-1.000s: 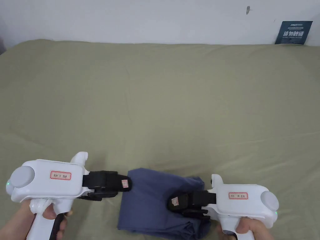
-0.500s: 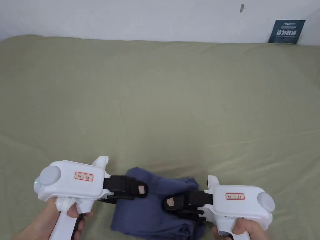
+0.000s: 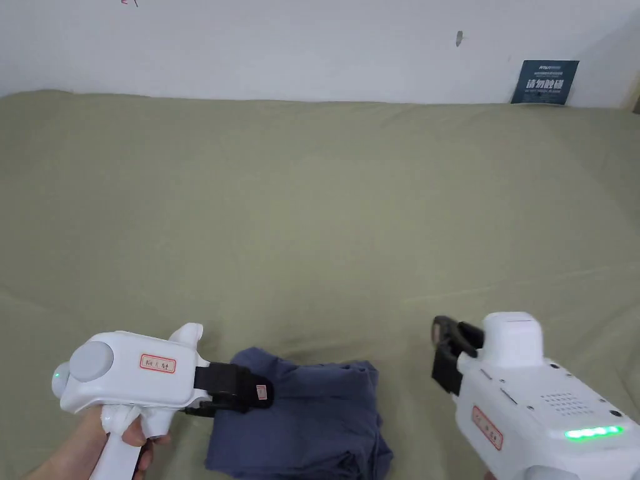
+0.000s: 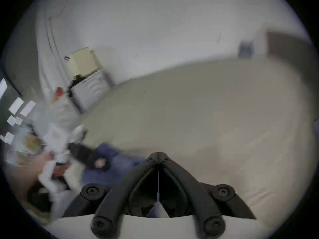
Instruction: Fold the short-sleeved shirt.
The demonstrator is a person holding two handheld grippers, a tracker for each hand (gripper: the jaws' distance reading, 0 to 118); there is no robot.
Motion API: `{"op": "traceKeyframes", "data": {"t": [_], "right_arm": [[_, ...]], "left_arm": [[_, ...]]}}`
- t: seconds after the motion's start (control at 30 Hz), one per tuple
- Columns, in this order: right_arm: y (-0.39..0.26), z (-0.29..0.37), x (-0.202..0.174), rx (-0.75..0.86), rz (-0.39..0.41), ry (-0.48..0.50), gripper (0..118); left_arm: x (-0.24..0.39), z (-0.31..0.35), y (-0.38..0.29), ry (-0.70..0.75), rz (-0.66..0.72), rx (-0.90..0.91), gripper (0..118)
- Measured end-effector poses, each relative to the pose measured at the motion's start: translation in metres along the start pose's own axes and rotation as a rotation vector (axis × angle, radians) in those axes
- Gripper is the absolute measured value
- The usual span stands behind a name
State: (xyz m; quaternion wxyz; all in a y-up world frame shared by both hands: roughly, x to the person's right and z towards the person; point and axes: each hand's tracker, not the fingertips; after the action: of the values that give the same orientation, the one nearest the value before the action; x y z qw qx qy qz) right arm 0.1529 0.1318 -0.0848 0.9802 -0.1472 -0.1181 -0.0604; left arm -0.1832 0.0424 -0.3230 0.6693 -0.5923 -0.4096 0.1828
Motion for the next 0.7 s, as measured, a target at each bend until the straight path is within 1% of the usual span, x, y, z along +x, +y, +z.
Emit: {"op": "traceKeyframes", "data": {"t": [0.03,0.07,0.1,0.17,0.2,0.33,0.47,0.53,0.63,0.7], "right_arm": [[0.005,0.007,0.002,0.067,0.02,-0.082,1],[0.009,0.01,0.004,0.124,0.063,-0.148,1],[0.014,0.013,0.005,0.139,0.1,-0.191,1],[0.022,0.018,0.007,0.174,0.135,-0.249,1],[0.026,0.018,0.01,0.188,0.14,-0.269,1],[0.031,0.025,0.012,0.238,0.125,-0.324,1],[0.036,0.031,0.009,0.234,0.112,-0.317,1],[0.039,0.031,0.007,0.227,0.099,-0.295,1],[0.038,0.03,-0.003,0.226,0.103,-0.28,1],[0.038,0.026,-0.014,0.216,0.111,-0.252,1]], "left_arm": [[0.0,0.0,-0.001,0.003,0.0,0.0,30],[0.004,0.001,-0.002,0.005,0.0,-0.001,30],[0.01,0.0,-0.005,0.008,-0.001,-0.001,30],[0.013,0.0,-0.007,0.014,-0.006,-0.003,30],[0.015,0.0,-0.008,0.019,-0.008,-0.003,30],[0.023,0.002,-0.008,0.033,-0.003,-0.005,30],[0.032,0.006,-0.009,0.049,0.0,-0.009,30],[0.036,0.011,-0.005,0.048,-0.006,-0.014,30],[0.034,0.023,0.0,0.044,-0.011,-0.006,30],[0.028,0.037,0.002,0.051,-0.009,-0.001,30]]}}
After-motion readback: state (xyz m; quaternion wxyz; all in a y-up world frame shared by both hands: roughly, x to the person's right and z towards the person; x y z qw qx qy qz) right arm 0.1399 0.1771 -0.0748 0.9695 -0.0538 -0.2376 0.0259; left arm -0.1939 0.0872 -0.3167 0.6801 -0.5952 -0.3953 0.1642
